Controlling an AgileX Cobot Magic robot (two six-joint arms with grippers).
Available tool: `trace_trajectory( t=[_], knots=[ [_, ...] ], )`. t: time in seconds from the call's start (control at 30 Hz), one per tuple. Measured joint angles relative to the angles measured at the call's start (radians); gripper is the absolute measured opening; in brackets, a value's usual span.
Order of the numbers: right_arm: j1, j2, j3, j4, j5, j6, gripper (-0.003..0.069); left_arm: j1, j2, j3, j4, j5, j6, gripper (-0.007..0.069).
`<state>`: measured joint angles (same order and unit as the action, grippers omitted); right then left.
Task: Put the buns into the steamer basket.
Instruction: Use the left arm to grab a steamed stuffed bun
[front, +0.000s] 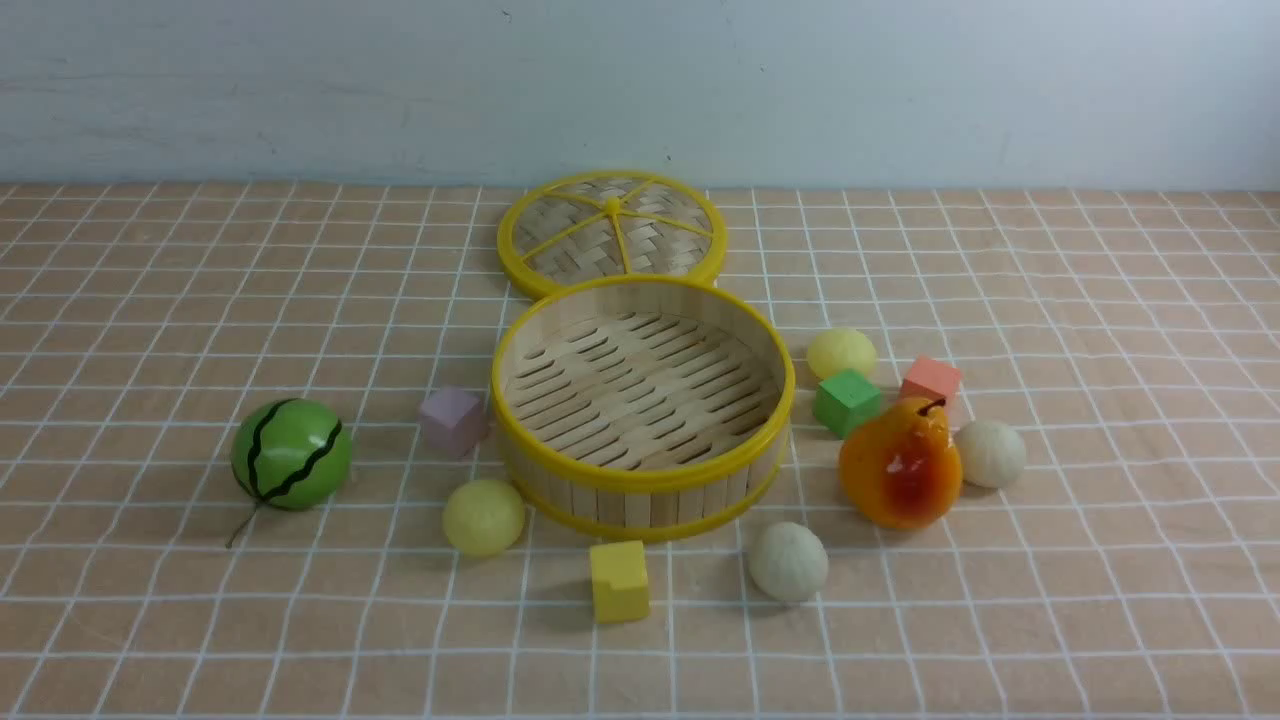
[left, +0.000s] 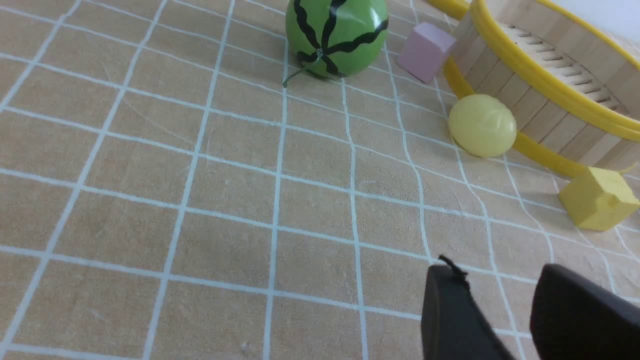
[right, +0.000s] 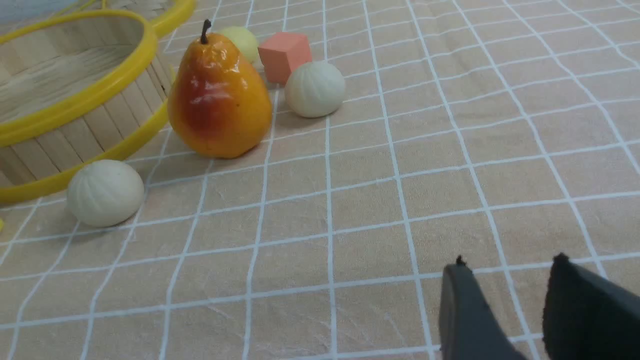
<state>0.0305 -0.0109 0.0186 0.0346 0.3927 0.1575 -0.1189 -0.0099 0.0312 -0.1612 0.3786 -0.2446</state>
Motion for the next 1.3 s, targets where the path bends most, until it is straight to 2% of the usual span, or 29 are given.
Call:
trace_trajectory(
  t=[0.83, 0.93, 0.97, 1.07, 1.2, 1.27, 1.3],
  knots=[
    [0.0, 0.0, 0.0, 0.0, 0.0, 0.0, 0.0239, 0.0, 0.0, 0.0, -0.001, -0.004, -0.002, 0.0238],
    [0.0, 0.0, 0.0, 0.0, 0.0, 0.0, 0.0239, 0.0, 0.0, 0.0, -0.077, -0.067, -0.044, 0.0238],
    [0.0, 0.0, 0.0, 0.0, 0.0, 0.0, 0.0239, 0.0, 0.0, 0.0, -0.174, -0.132, -0.104, 0.0238],
    [0.0, 0.0, 0.0, 0.0, 0.0, 0.0, 0.0239, 0.0, 0.0, 0.0, -0.327, -0.207, -0.166, 0.0238],
    [0.0, 0.0, 0.0, 0.0, 0.0, 0.0, 0.0239, 0.0, 0.0, 0.0, -0.405, -0.317, -0.191, 0.0234],
    [0.0, 0.0, 0.0, 0.0, 0.0, 0.0, 0.0239, 0.0, 0.0, -0.005, -0.412, -0.33, -0.191, 0.0221],
    [0.0, 0.0, 0.0, 0.0, 0.0, 0.0, 0.0239, 0.0, 0.0, -0.033, -0.411, -0.319, -0.19, 0.019]
  ],
)
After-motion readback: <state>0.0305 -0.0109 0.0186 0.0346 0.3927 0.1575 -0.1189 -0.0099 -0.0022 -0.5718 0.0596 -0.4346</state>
